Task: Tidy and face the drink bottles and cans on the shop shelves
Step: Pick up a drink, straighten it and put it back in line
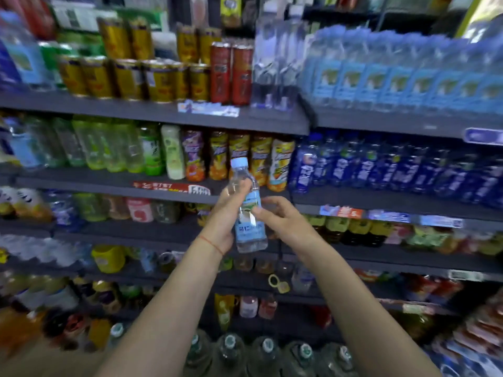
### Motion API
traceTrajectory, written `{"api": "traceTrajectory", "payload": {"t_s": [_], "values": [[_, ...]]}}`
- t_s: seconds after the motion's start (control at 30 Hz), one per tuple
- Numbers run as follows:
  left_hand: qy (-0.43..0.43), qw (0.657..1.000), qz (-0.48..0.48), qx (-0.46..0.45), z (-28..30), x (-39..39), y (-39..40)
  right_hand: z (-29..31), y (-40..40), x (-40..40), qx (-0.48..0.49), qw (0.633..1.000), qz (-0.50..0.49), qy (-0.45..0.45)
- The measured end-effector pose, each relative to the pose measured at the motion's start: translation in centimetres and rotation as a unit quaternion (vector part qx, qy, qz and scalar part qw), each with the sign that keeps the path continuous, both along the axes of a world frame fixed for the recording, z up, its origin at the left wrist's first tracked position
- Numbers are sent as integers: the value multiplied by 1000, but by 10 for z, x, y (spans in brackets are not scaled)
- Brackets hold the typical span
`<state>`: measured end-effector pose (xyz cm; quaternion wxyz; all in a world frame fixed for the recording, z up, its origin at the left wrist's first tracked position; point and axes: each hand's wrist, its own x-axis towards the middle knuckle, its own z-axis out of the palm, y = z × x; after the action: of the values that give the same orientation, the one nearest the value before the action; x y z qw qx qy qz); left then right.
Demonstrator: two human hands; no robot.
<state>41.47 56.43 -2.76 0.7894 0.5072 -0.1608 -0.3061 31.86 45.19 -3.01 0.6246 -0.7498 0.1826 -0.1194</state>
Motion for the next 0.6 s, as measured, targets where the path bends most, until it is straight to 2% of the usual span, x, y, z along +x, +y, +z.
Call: {"api": "traceTrajectory", "payload": {"t_s": [0.13, 0.37, 0.6], "values": [[-135, 990, -21, -33, 47, -41, -57, 36, -41, -43, -86, 994, -34, -66], [-267, 958, -80, -70, 98, -84, -170, 84, -144, -95, -190, 957, -143, -169], [-330, 940, -60, -66, 109, -76, -284, 119, -262, -98, -220, 927, -219, -211]]}}
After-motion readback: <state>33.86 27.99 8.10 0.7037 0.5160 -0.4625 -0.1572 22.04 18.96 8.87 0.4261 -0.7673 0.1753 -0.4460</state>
